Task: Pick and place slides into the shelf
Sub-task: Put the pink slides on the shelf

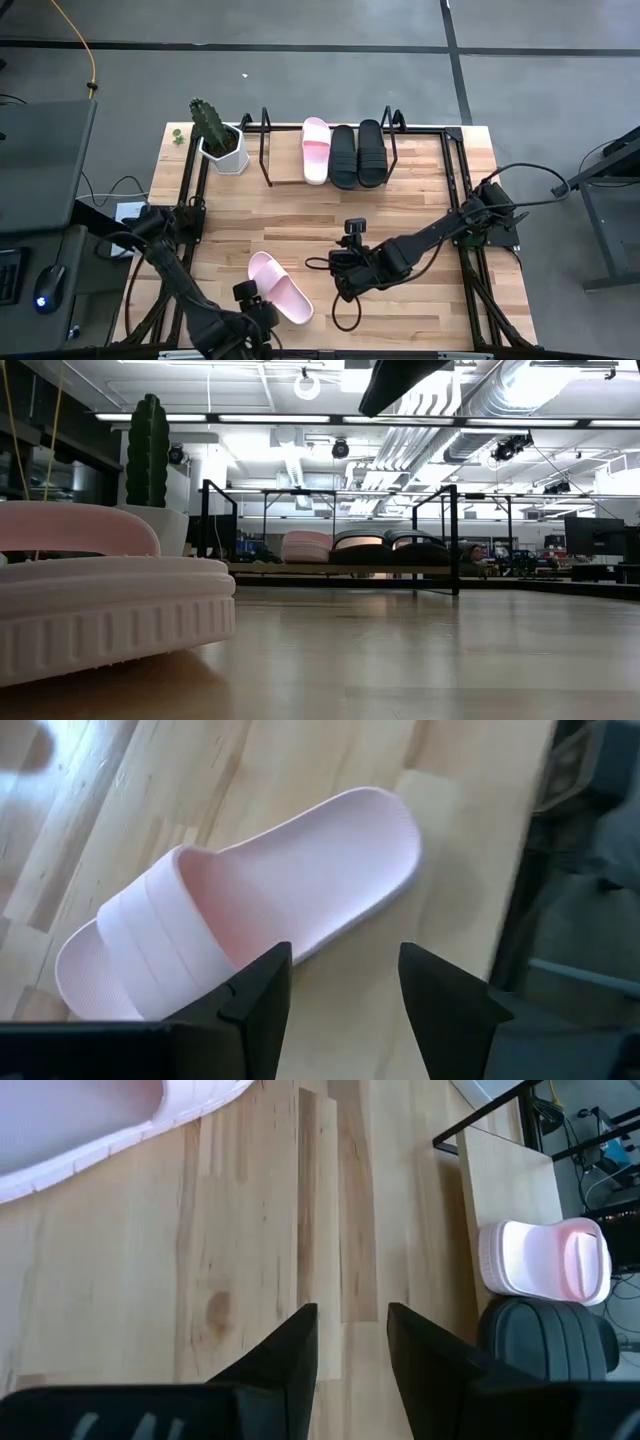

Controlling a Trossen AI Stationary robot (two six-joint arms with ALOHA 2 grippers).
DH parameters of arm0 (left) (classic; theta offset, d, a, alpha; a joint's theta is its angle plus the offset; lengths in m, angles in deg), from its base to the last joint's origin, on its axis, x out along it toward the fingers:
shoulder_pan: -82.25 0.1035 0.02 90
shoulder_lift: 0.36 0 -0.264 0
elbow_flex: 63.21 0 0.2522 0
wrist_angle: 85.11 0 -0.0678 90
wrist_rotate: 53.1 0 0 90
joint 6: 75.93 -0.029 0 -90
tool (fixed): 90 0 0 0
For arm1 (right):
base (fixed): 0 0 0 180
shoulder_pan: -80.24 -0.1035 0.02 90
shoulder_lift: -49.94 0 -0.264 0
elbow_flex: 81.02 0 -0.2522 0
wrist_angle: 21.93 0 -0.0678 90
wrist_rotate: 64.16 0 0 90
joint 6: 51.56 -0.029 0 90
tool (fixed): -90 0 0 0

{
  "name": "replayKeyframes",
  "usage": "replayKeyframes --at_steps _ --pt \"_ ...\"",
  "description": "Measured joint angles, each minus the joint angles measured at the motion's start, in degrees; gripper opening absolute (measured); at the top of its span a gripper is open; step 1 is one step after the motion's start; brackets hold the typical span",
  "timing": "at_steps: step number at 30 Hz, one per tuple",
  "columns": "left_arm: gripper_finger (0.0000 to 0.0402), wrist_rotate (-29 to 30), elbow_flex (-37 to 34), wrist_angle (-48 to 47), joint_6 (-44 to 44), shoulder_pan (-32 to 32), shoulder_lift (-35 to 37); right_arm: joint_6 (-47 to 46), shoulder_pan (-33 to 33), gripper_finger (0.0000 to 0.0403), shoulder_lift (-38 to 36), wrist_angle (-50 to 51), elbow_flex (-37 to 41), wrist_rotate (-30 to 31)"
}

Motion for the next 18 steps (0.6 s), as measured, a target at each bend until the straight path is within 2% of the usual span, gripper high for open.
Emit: replayKeyframes --at_steps 7,18 --pt "0.0175 -2.5 0.0 -3.3 0.0 3.3 -2.9 -2.1 -1.2 0.0114 0.0 0.0 0.0 0.0" --pt "0.0175 -1.4 0.0 -5.1 0.0 5.3 -3.0 -3.3 -2.3 0.0114 0.0 -0.4 0.0 -0.6"
